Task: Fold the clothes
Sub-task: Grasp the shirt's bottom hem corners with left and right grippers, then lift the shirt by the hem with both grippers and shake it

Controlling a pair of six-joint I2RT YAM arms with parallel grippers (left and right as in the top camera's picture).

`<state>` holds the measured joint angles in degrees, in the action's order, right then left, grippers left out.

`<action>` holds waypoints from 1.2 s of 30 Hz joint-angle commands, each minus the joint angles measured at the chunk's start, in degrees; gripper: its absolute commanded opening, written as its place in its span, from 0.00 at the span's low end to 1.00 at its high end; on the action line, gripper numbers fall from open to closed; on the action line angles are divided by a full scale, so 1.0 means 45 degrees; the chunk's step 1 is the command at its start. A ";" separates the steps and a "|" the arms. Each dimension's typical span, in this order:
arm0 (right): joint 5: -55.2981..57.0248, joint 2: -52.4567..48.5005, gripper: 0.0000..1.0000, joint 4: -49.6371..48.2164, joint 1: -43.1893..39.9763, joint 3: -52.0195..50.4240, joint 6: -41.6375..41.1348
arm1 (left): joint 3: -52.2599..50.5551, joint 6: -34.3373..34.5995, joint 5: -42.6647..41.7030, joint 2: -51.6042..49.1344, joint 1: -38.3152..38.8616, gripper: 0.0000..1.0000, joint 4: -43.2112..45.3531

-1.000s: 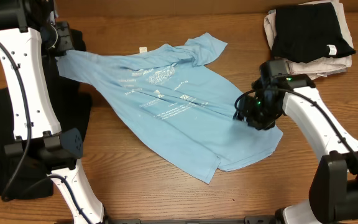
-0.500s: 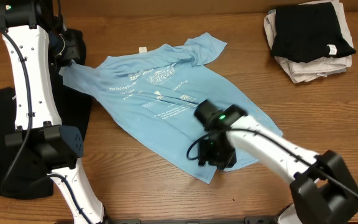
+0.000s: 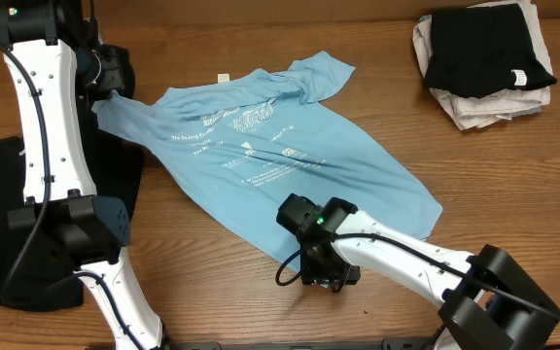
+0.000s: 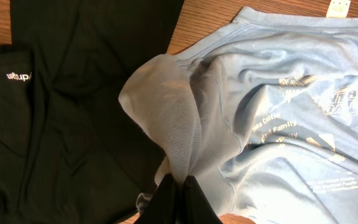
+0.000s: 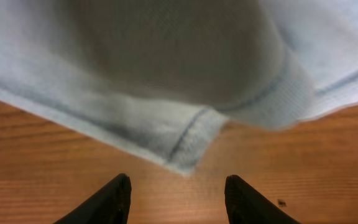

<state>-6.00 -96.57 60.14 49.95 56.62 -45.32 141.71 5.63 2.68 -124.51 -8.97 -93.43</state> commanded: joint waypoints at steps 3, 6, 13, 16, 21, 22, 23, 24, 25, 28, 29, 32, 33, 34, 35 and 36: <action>-0.0476 0.0291 0.53 -0.1268 0.0005 -0.0845 0.1438 | -0.0044 -0.0107 0.0160 -0.0058 0.0092 0.04 0.0000; -0.0685 0.0291 0.53 -0.1671 0.0005 -0.1127 0.1855 | -0.0044 -0.0102 0.0160 -0.0058 0.0092 0.04 -0.0034; -0.0680 0.0291 0.49 -0.1792 0.0005 -0.1273 0.2176 | -0.0044 -0.0107 0.0155 -0.0058 0.0097 0.04 -0.0044; -0.0680 0.0291 0.38 -0.1797 0.0005 -0.1311 0.2176 | -0.0044 -0.0102 0.0155 -0.0058 0.0097 0.04 -0.0044; -0.0670 0.0291 0.14 -0.1836 0.0005 -0.1341 0.2171 | -0.0044 -0.0107 0.0155 -0.0058 0.0107 0.04 -0.0053; -0.0631 0.0291 0.08 -0.1836 0.0005 -0.1341 0.2166 | -0.0044 -0.0107 0.0155 -0.0058 0.0107 0.04 -0.0073; -0.0573 0.0291 0.04 -0.1836 0.0005 -0.1341 0.2113 | -0.0044 -0.0107 0.0155 -0.0058 0.0107 0.04 -0.0087; -0.0447 0.0291 0.04 -0.1836 0.0000 -0.1341 0.2016 | -0.0044 -0.0107 0.0155 -0.0058 0.0107 0.04 -0.0102; -0.0277 0.0296 0.04 -0.1836 -0.0029 -0.1336 0.1817 | -0.0044 -0.0107 0.0155 -0.0058 0.0107 0.04 -0.0131; 0.0442 0.0476 0.04 -0.1719 -0.0427 -0.1083 0.1452 | -0.0039 -0.0102 0.0151 -0.0058 0.0107 0.04 -0.0175; 0.0651 0.0602 0.04 -0.1511 -0.0675 -0.0855 0.1452 | -0.0039 -0.0083 0.0117 -0.0053 0.0107 0.04 -0.0175; 0.1365 0.1394 0.04 -0.0034 -0.2011 0.0729 0.1705 | 0.0141 -0.0053 -0.0243 0.0039 0.0107 0.04 -0.0238; 0.1506 0.1617 0.04 0.0355 -0.2399 0.1195 0.1914 | 0.0238 -0.0058 -0.0350 0.0102 0.0107 0.04 -0.0262; 0.1821 0.2127 0.04 0.1248 -0.3283 0.2390 0.2463 | 0.0515 -0.0058 -0.0481 0.0287 0.0092 0.04 -0.0277; 0.1938 0.2419 0.04 0.1763 -0.3842 0.3172 0.2856 | 0.0714 -0.0053 -0.0520 0.0437 0.0083 0.04 -0.0272; 0.1991 0.2637 0.04 0.2195 -0.4333 0.3876 0.3191 | 0.0933 -0.0053 -0.0525 0.0612 0.0073 0.04 -0.0267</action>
<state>-1.52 -91.22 66.00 37.30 62.92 -36.05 142.02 5.65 1.80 -124.51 -8.97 -94.74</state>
